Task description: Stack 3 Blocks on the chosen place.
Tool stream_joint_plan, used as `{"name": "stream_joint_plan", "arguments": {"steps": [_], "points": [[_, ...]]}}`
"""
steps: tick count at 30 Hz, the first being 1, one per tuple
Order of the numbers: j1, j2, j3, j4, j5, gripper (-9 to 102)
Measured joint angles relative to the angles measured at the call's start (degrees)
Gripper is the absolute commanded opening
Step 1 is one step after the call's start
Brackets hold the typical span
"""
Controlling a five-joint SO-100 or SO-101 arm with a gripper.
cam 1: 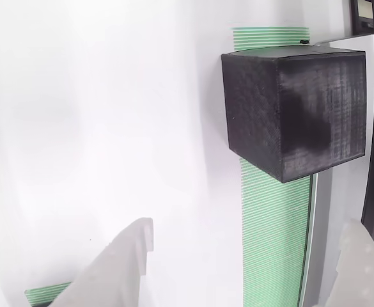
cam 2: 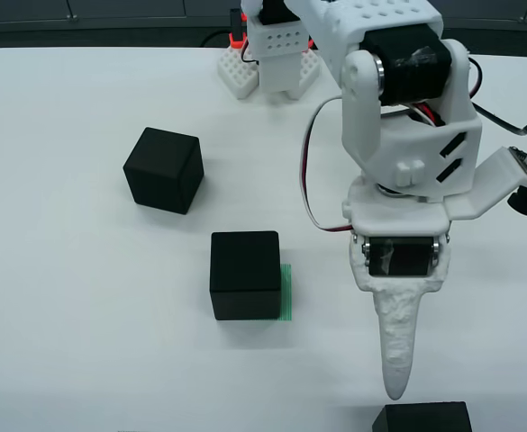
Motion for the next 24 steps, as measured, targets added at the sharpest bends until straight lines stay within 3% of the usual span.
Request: {"name": "stream_joint_plan", "arguments": {"steps": [11,24], "points": [[1.0,-7.3,-9.4,0.5,0.3,35],[2.5,-12.4,-11.3,-4.5,0.6,36]]}}
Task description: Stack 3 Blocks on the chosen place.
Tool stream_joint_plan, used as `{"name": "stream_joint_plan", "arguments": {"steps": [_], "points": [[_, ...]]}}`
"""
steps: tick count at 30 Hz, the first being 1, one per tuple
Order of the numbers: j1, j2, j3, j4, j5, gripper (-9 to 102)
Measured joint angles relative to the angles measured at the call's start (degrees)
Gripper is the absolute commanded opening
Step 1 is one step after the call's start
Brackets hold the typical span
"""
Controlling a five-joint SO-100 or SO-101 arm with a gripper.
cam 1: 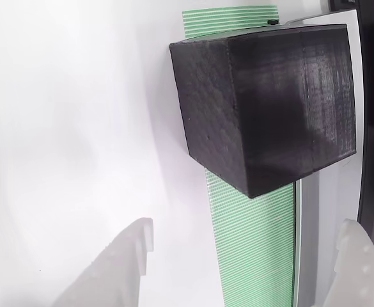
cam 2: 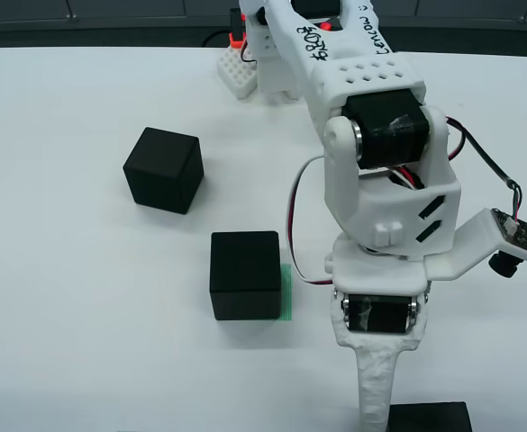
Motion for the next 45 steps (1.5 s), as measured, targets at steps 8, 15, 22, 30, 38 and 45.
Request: {"name": "stream_joint_plan", "arguments": {"steps": [8,15,22,30,38,45], "points": [[-0.1,-0.4,0.0,-2.8,0.0,36],[-0.1,-1.9,0.0,-4.6,0.0,36],[-0.1,-2.6,-0.1,-7.1,-0.2,35],[-1.7,-2.9,-0.2,-8.6,-0.2,35],[-1.8,-4.0,-0.2,-10.2,-0.2,35],[-1.8,-4.7,-0.2,-11.1,-0.2,35]]}}
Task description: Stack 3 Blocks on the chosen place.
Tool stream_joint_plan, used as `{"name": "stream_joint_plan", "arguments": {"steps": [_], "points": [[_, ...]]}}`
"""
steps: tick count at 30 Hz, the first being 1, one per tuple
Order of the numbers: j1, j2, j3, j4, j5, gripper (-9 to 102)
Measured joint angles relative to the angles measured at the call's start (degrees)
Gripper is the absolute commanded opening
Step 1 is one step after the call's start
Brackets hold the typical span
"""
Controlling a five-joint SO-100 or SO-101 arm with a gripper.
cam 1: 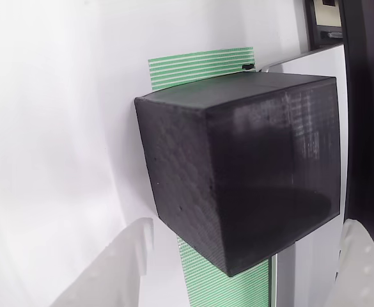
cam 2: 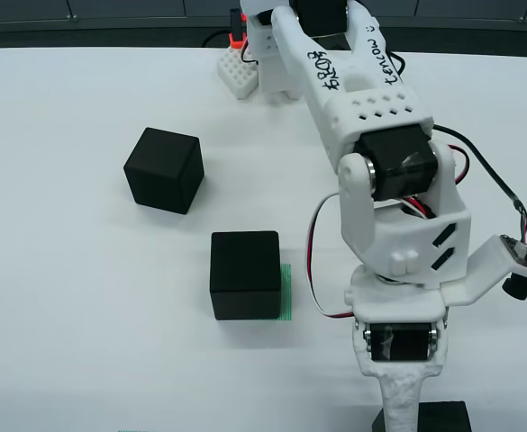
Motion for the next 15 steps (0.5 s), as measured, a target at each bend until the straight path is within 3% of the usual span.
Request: {"name": "stream_joint_plan", "arguments": {"steps": [15], "points": [[0.0,-1.1,0.0,0.0,-0.4,35]]}}
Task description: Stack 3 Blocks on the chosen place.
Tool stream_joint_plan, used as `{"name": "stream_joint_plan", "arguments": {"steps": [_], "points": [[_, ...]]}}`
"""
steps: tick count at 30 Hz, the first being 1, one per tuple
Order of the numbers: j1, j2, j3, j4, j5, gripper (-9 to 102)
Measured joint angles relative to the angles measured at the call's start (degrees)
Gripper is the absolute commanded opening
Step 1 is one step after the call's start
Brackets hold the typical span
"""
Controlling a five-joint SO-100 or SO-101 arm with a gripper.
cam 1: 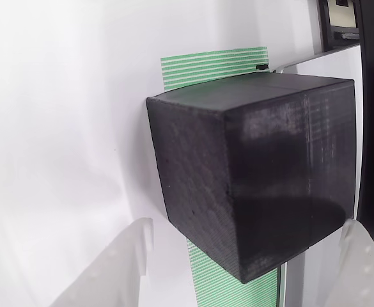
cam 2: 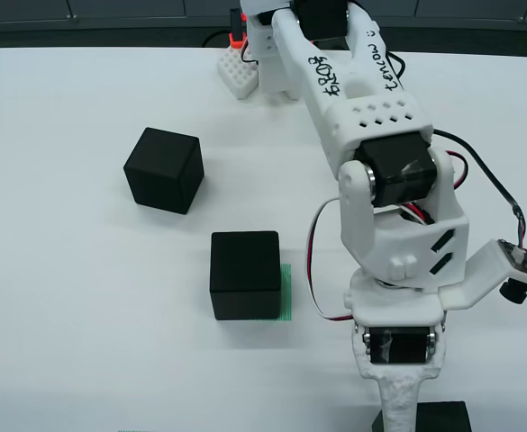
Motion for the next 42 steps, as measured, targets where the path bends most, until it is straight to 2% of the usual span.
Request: {"name": "stream_joint_plan", "arguments": {"steps": [15,34,42], "points": [[-0.4,0.9,2.2,3.1,-4.5,35],[3.3,19.3,25.9,9.2,-11.9,35],[4.2,24.9,27.1,10.5,-12.7,35]]}}
